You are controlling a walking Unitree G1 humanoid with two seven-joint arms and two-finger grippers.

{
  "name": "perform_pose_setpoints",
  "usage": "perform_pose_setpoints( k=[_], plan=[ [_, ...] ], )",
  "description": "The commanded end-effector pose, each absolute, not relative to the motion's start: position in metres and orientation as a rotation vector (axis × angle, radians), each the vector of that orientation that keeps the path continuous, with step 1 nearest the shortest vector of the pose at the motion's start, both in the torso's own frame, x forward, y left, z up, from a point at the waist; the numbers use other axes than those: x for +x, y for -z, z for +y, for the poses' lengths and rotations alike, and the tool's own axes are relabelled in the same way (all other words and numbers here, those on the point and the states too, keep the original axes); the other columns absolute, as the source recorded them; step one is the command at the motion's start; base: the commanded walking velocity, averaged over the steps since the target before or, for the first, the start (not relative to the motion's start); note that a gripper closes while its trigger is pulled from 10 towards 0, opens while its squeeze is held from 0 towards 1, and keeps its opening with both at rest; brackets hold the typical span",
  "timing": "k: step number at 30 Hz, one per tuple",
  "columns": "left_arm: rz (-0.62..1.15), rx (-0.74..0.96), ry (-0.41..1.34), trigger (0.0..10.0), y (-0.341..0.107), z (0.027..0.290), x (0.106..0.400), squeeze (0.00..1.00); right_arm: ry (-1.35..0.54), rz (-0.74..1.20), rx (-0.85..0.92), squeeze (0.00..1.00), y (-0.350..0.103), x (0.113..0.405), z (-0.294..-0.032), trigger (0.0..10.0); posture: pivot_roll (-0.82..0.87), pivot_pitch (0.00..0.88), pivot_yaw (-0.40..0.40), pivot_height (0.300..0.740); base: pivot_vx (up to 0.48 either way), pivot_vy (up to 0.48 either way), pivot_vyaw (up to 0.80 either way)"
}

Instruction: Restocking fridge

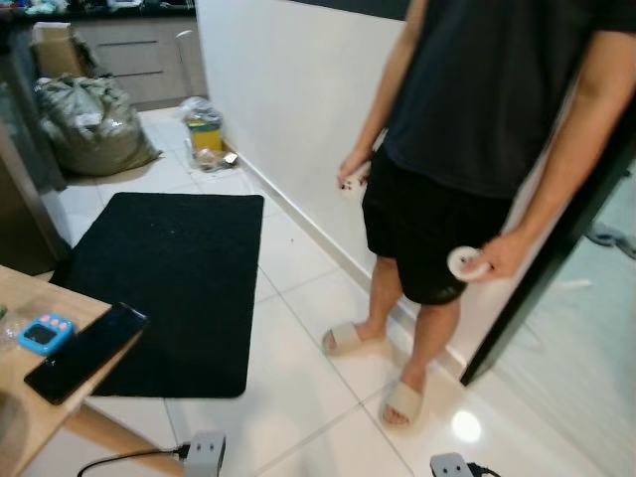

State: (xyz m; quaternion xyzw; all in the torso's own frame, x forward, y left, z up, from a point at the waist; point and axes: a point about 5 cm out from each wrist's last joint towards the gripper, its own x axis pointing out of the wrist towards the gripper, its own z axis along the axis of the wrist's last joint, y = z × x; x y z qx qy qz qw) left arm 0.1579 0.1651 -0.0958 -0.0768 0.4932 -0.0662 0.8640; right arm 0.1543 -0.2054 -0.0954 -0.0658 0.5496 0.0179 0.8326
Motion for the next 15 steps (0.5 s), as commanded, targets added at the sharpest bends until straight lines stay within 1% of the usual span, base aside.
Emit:
perform_pose_setpoints(
  k=[1, 6, 15],
  plan=[
    [1.030, -0.153, 0.148, 10.0, 0.0947, 0.1637, 0.1609, 0.00, -0.038, 1.186, -0.147, 0.00, 0.0976, 0.1473, -0.2081, 10.0, 0.03, 0.000, -0.022, 0.740, 0.274, 0.000, -0.80],
    [1.031, -0.151, 0.148, 10.0, 0.0948, 0.1641, 0.1608, 0.00, -0.039, 1.186, -0.148, 0.00, 0.0977, 0.1472, -0.2080, 10.0, 0.03, 0.000, -0.022, 0.740, 0.274, 0.000, -0.80],
    [1.031, -0.152, 0.149, 10.0, 0.0948, 0.1630, 0.1608, 0.00, -0.035, 1.183, -0.146, 0.00, 0.0973, 0.1475, -0.2090, 10.0, 0.02, 0.000, -0.023, 0.740, 0.270, 0.000, 0.00]
  ],
)
